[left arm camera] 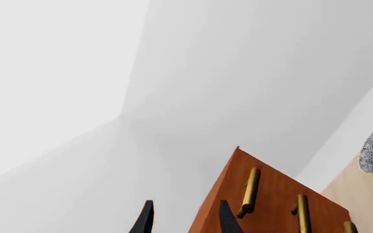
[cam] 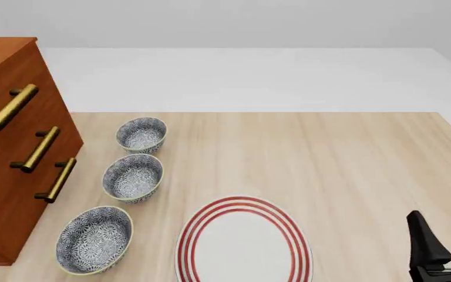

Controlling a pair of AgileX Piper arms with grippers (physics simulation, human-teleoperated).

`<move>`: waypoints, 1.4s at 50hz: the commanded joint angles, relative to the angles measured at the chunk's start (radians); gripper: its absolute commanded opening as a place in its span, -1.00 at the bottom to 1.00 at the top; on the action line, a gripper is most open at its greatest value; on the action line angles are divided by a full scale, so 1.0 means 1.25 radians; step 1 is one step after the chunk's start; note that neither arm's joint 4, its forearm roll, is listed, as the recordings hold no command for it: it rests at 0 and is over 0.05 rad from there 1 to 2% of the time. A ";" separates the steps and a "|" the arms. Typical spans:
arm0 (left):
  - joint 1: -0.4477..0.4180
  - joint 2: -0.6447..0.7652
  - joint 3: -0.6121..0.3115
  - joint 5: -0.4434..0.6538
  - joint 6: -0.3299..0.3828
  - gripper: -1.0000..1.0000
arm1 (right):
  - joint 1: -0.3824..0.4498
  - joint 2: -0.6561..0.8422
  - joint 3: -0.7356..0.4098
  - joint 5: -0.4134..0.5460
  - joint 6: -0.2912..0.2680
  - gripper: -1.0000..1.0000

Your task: Open the top drawer of the cabinet.

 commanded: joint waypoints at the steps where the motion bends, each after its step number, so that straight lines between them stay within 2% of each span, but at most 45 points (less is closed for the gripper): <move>1: -0.008 0.027 -0.003 -0.006 0.049 1.00 | 0.000 0.000 0.000 0.000 0.000 1.00; 11: -0.021 0.026 0.003 0.017 0.090 1.00 | 0.000 0.000 0.000 0.000 0.000 1.00; 34: -0.007 0.030 -0.004 0.042 0.126 1.00 | 0.000 0.000 0.000 0.000 0.000 1.00; 70: -0.007 0.098 -0.014 0.030 0.195 1.00 | 0.000 0.000 0.000 0.000 0.000 1.00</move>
